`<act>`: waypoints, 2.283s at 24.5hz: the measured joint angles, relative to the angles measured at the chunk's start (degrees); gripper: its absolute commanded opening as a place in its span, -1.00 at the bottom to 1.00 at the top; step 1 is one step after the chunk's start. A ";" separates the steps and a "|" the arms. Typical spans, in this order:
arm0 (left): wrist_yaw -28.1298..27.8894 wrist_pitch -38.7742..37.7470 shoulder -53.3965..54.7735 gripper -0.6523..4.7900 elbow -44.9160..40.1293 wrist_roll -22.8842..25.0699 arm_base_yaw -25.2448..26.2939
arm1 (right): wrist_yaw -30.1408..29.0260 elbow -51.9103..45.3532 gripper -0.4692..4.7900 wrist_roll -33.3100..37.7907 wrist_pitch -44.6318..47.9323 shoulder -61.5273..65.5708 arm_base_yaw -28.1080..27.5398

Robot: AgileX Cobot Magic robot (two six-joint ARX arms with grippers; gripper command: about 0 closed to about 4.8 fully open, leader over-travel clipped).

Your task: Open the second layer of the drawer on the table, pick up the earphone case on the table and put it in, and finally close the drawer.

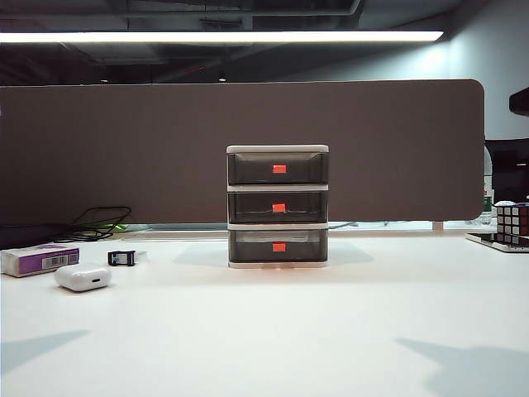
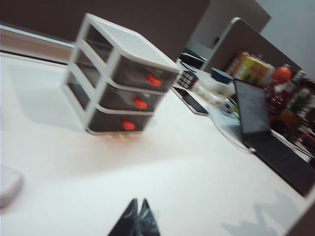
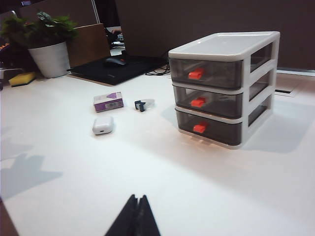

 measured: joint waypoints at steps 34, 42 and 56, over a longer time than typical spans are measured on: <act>-25.33 72.02 82.14 0.53 10.40 -18.21 -24.30 | 16.83 34.14 -0.83 1.97 12.92 52.85 12.33; -27.32 81.79 100.30 0.52 21.07 -29.00 -26.43 | 15.61 46.77 -0.83 -3.23 15.04 72.83 12.35; -42.86 81.88 111.03 0.53 34.82 -36.63 -35.21 | 14.32 69.35 -0.83 -5.07 15.04 96.15 12.28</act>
